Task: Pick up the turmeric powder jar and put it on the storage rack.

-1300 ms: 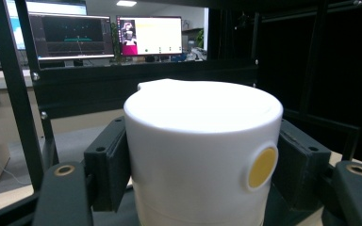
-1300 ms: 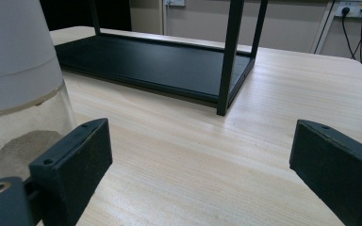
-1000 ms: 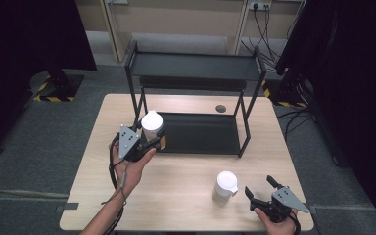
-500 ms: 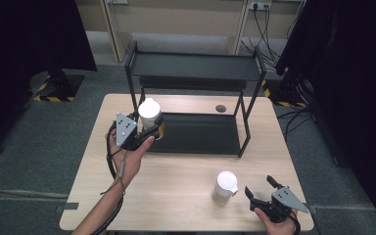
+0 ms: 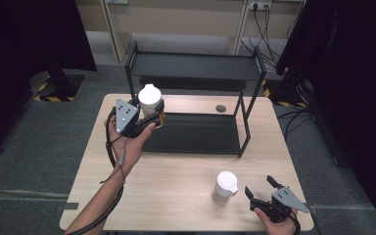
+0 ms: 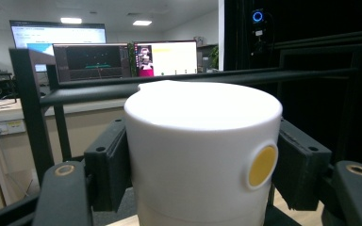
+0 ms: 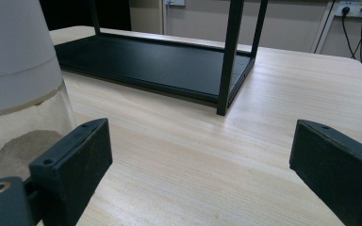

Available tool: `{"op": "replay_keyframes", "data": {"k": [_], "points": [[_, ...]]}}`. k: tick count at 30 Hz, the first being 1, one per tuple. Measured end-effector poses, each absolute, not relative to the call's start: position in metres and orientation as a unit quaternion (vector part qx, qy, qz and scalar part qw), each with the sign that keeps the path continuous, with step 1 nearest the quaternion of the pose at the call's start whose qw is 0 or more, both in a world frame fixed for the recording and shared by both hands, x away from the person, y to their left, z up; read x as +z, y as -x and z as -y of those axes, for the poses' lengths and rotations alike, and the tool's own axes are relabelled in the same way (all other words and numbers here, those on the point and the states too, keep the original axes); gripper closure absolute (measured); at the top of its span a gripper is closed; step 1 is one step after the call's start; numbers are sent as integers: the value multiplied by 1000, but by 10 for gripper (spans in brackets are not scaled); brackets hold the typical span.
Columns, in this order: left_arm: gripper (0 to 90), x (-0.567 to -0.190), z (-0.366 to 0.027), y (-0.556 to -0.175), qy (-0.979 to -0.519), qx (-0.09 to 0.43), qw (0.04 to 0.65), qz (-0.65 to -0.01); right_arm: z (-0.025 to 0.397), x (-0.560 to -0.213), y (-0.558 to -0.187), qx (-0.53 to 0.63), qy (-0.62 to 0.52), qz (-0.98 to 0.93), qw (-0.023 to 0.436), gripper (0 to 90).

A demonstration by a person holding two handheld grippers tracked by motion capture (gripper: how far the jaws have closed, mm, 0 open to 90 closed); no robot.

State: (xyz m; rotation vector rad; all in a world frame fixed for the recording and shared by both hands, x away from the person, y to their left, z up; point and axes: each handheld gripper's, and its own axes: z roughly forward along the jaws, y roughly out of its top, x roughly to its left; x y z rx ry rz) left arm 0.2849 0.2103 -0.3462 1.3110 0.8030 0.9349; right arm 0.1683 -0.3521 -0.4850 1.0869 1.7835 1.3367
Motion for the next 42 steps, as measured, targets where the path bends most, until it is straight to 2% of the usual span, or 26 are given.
{"op": "replay_keyframes", "data": {"k": [28,42], "points": [[306,-290,-207,-303,-557,416,620,-364,352,-485,-168,510,-416,-679,324,67],[306,-273,-206,-307,-554,420,620,-364,352,-485,-169,510,-415,-680,324,67]]}}
